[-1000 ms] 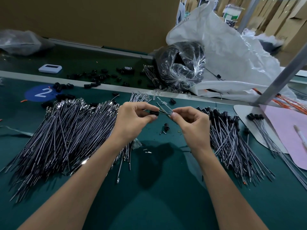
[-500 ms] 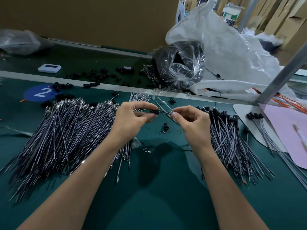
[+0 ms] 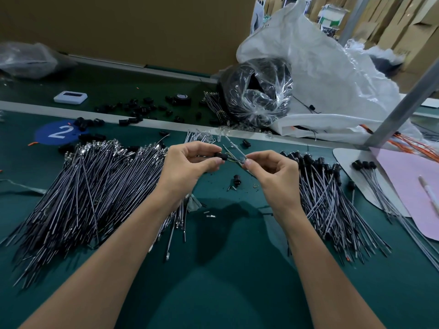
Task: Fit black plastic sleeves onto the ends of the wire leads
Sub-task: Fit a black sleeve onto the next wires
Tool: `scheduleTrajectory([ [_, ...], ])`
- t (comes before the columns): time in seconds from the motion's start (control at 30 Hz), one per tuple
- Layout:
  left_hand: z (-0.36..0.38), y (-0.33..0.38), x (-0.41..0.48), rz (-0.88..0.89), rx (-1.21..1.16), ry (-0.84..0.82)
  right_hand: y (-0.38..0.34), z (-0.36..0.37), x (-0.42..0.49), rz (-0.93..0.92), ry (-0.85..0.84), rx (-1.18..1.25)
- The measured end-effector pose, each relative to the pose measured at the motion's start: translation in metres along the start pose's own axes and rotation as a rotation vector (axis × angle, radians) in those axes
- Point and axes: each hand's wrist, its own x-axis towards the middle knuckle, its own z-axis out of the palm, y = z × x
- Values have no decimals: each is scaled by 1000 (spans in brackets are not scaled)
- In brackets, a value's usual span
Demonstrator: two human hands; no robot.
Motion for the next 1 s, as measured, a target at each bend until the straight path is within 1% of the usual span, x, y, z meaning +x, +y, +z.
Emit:
scheduleTrajectory([
  [0.1, 0, -1, 0, 2, 2, 2, 2, 1, 0, -29, 14, -100],
  [0.2, 1, -2, 0, 9, 12, 7, 3, 2, 0, -32, 22, -141],
  [0.53, 9, -4, -4, 34, 77, -24, 2, 5, -2, -74, -16, -148],
  [0.73, 10, -4, -3, 20, 7, -41, 1, 6, -2, -110, 45, -164],
  [1.0, 9, -5, -4, 32, -31, -54, 0, 8, -4, -99, 39, -136],
])
